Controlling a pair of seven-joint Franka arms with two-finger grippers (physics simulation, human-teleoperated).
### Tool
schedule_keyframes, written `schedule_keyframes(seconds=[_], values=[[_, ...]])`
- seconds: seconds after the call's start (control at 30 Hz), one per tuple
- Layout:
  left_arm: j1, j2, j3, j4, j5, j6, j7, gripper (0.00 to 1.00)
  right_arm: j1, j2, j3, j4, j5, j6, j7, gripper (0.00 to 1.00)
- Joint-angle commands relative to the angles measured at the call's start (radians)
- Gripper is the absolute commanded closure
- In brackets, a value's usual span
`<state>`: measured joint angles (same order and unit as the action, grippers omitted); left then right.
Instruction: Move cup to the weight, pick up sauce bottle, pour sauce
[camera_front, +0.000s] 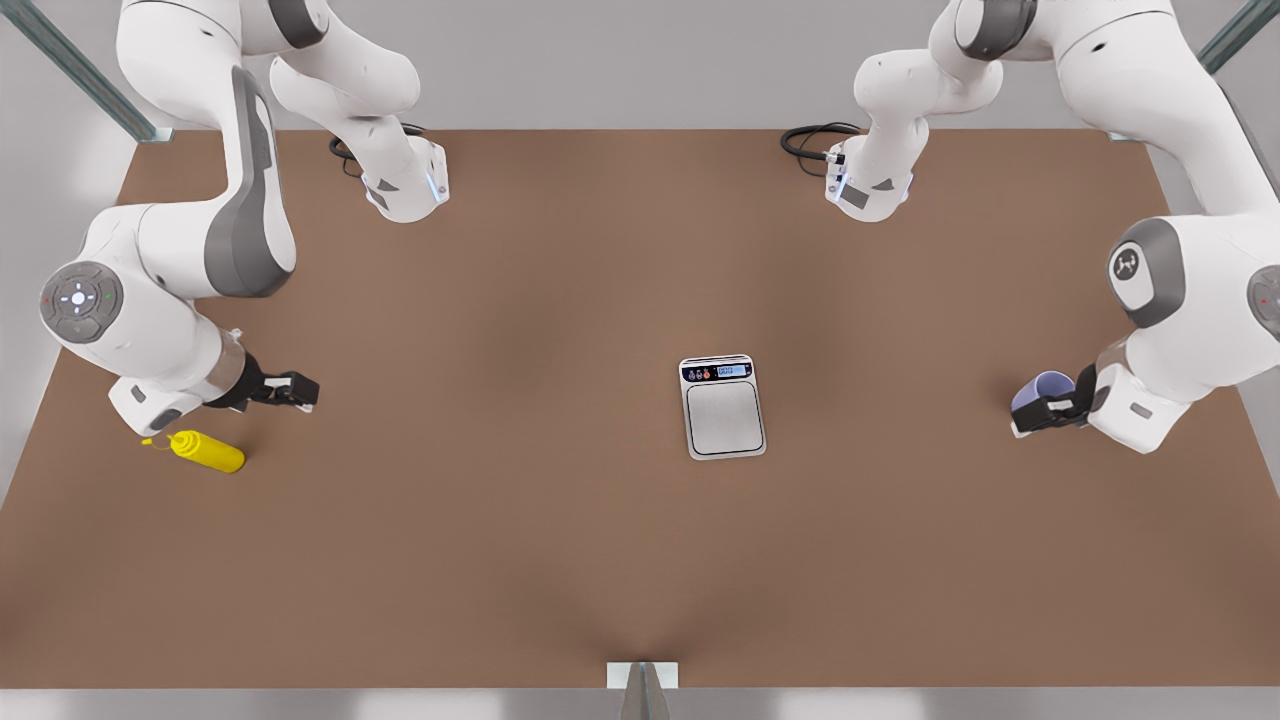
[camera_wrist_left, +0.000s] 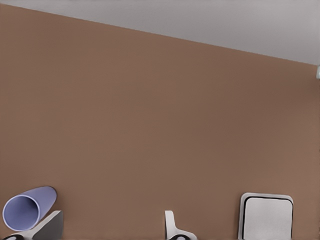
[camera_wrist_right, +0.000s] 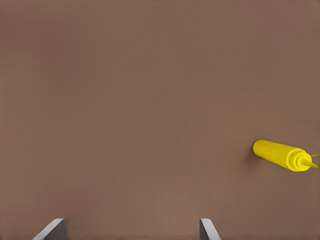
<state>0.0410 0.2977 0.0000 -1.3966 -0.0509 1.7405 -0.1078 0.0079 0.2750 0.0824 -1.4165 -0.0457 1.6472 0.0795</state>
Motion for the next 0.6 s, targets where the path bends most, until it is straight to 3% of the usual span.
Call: schedule_keyframes(seconds=[0.0, 0.1, 0.27, 0.37, 0.5, 0.57], values=[[0.0, 0.0, 0.0, 0.002, -0.001, -0.001, 0.005, 0.0, 0.001, 0.001, -0.001, 0.001, 0.0, 0.0, 0.002, 0.0], [0.008, -0.002, 0.023, -0.007, 0.009, -0.035, 0.011, 0.0, 0.001, 0.004, 0.0, 0.001, -0.002, -0.001, 0.008, 0.0], [0.01, 0.044, 0.156, -0.027, 0.005, 0.002, 0.037, 0.0, 0.001, 0.019, 0.0, 0.001, -0.009, 0.002, -0.003, 0.0], [0.01, 0.046, 0.203, -0.134, 0.002, 0.105, 0.039, 0.0, 0.003, 0.021, 0.0, 0.001, -0.009, -0.007, 0.003, 0.0], [0.016, 0.057, 0.212, -0.147, 0.002, 0.125, 0.042, 0.0, 0.001, 0.029, -0.001, 0.002, -0.009, -0.006, 0.011, 0.0], [0.014, 0.041, 0.235, -0.243, 0.0, 0.198, 0.042, 0.0, 0.003, 0.036, 0.0, 0.002, -0.009, -0.004, 0.011, 0.0]])
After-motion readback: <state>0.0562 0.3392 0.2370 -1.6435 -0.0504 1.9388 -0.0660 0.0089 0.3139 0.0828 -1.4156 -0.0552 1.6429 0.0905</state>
